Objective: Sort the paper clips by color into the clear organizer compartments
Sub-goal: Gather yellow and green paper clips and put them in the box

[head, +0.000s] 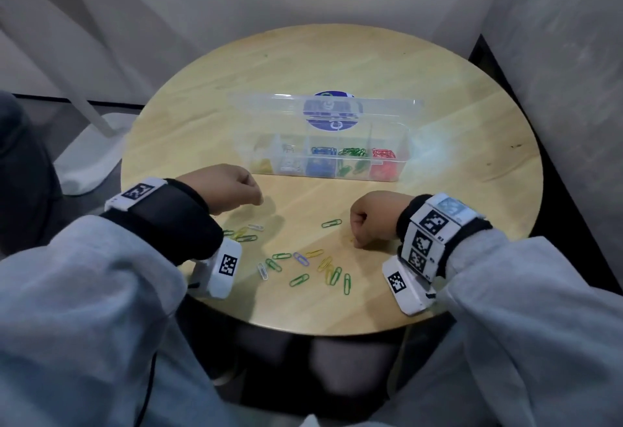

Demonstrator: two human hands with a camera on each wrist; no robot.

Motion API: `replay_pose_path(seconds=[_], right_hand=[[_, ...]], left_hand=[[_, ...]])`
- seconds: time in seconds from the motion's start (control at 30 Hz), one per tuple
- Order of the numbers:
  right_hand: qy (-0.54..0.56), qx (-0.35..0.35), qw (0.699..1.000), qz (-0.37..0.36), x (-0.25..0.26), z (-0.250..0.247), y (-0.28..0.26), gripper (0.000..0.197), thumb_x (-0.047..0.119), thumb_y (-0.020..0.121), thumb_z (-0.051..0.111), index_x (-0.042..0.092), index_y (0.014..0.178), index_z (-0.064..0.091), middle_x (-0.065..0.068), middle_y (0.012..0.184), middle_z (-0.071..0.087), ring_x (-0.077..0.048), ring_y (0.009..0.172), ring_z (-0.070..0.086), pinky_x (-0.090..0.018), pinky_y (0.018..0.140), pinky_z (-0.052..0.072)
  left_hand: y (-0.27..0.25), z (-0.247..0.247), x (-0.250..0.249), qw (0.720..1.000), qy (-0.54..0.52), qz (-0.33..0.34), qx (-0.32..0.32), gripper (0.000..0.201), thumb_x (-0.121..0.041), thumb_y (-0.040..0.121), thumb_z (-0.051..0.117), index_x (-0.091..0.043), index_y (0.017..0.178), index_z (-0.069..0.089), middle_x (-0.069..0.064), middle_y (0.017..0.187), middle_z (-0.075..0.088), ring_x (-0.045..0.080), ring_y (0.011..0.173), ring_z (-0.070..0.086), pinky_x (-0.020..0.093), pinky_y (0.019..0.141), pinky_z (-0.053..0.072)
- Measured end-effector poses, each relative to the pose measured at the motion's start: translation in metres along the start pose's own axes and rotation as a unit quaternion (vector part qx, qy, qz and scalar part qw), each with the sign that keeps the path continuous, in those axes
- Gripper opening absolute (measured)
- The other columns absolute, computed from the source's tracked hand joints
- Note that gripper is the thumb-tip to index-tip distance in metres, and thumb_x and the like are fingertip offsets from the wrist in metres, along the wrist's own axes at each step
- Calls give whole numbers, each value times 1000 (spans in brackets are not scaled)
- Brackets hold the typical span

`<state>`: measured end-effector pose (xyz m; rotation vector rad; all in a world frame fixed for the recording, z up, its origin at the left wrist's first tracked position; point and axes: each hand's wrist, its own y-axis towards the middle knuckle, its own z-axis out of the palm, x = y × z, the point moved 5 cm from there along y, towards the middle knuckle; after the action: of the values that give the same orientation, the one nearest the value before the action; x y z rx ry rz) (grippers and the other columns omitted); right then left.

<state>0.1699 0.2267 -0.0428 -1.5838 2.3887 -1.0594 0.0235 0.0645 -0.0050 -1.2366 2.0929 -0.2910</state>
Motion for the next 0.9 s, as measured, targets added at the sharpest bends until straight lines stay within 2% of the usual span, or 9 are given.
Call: replay_pose_path(seconds=[0.1, 0.2, 0.27, 0.37, 0.43, 0.53, 0.6, 0.77, 0.9], right_hand=[[206, -4, 978, -29, 5, -2, 3, 21, 4, 83, 60, 19, 69, 53, 2, 69, 61, -11, 61, 55, -22, 60, 48], [420, 14, 907, -24, 10, -1, 8, 23, -6, 89, 48, 13, 78, 55, -7, 65, 52, -16, 56, 52, -19, 48, 47], [494, 33, 869, -6, 16, 1, 9, 30, -11, 90, 36, 8, 76, 55, -11, 65, 47, -17, 54, 48, -18, 42, 45], [521, 41, 852, 1, 25, 3, 11, 33, -10, 89, 28, 7, 72, 50, -11, 67, 45, -19, 55, 46, -20, 40, 43], [471, 37, 881, -1, 30, 4, 12, 31, -8, 90, 30, 10, 72, 48, -9, 66, 46, -17, 52, 46, -19, 40, 40], [298, 21, 954, -23, 36, 6, 10, 25, 0, 87, 45, 18, 73, 52, 1, 63, 51, -8, 46, 47, -16, 45, 38], [184, 6, 982, -41, 41, 8, 8, 19, 8, 83, 55, 25, 74, 55, 6, 62, 49, -6, 51, 46, -17, 51, 37], [8, 3, 999, -49, 52, 18, 7, 14, 24, 78, 70, 24, 85, 57, 13, 68, 40, -4, 62, 42, -21, 56, 34], [-44, 5, 997, -57, 57, 22, 11, 14, 25, 81, 67, 21, 91, 58, 14, 71, 40, -15, 82, 48, -25, 68, 39]], left_hand=[[0, 9, 5, 999, 45, 3, -16, 10, -22, 83, 63, -15, 89, 66, -5, 64, 51, 12, 58, 44, 24, 59, 35], [0, 7, 16, 993, 113, -15, -43, 4, -20, 81, 61, -23, 78, 60, -9, 72, 54, 9, 66, 48, 23, 57, 36], [-2, 5, 26, 988, 146, -40, -38, 5, -16, 80, 60, -20, 83, 62, -7, 75, 56, 14, 72, 52, 21, 55, 36], [-1, 10, 38, 985, 159, -64, -3, 12, -19, 78, 64, -14, 90, 65, -1, 79, 61, 20, 77, 57, 24, 63, 43], [1, 14, 41, 987, 150, -60, 8, 16, -22, 76, 68, -14, 90, 65, 1, 79, 60, 20, 75, 56, 25, 65, 44], [3, 17, 40, 988, 151, -39, 10, 11, -20, 76, 69, -16, 84, 63, -3, 75, 55, 20, 78, 53, 23, 57, 36], [4, 20, 38, 987, 157, -26, 16, 8, -18, 77, 68, -17, 81, 61, -4, 71, 53, 20, 78, 52, 22, 52, 33], [3, 25, 33, 989, 145, -8, 31, 5, -16, 80, 63, -17, 77, 60, -3, 66, 51, 17, 69, 47, 20, 50, 31], [1, 24, 33, 992, 117, -8, 40, 12, -18, 80, 64, -19, 69, 58, -4, 61, 51, 12, 58, 44, 21, 52, 32]])
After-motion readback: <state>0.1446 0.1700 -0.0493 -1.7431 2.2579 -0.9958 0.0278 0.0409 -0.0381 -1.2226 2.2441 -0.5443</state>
